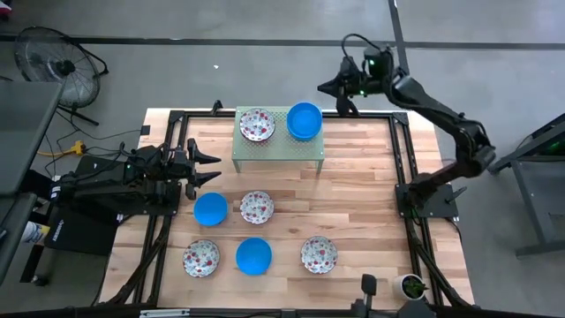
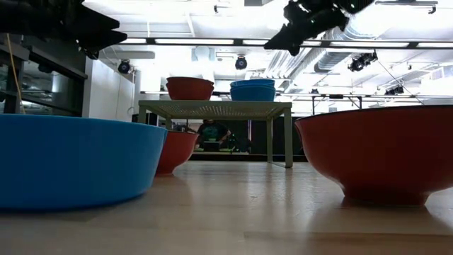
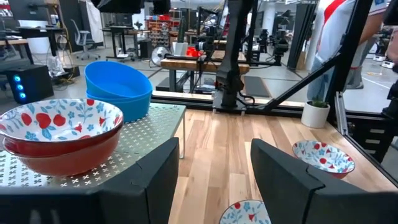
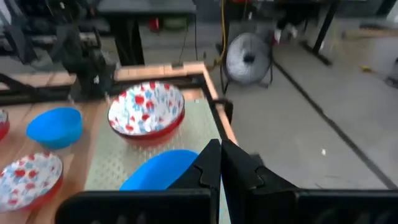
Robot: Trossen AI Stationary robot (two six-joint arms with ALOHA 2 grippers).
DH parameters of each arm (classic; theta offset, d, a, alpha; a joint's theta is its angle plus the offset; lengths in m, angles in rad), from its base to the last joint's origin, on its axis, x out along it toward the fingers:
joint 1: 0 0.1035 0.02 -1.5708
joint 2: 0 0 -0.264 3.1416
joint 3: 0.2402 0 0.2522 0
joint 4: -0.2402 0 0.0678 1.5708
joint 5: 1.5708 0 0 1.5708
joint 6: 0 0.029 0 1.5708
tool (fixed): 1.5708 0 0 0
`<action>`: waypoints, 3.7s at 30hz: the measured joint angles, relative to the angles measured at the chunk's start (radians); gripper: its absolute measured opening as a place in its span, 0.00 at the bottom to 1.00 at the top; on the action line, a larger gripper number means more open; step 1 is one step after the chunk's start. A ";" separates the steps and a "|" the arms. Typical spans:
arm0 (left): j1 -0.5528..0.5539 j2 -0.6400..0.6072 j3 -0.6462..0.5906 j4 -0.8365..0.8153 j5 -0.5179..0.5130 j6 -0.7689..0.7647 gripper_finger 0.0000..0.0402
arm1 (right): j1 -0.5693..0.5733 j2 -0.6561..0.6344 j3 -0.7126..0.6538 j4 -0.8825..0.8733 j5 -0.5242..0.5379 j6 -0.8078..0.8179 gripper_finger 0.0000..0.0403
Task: Pick & Place Mini bowls
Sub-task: Stack the blue bowl on top of the stacked blue bowls on the shelf, then stack the white and red bowl on top of the stacked white and red bowls on the shelf
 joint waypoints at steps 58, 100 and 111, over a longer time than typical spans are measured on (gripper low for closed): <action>0.000 0.000 0.000 0.004 -0.023 -0.004 0.48 | 0.139 0.265 0.067 0.115 0.090 0.182 0.00; 0.000 0.000 0.000 0.002 -0.020 0.000 0.48 | 0.181 -0.037 0.139 -0.076 0.251 0.206 0.00; 0.000 0.000 0.000 -0.032 -0.021 0.000 0.48 | 0.181 -0.097 0.139 -0.179 0.248 0.166 0.00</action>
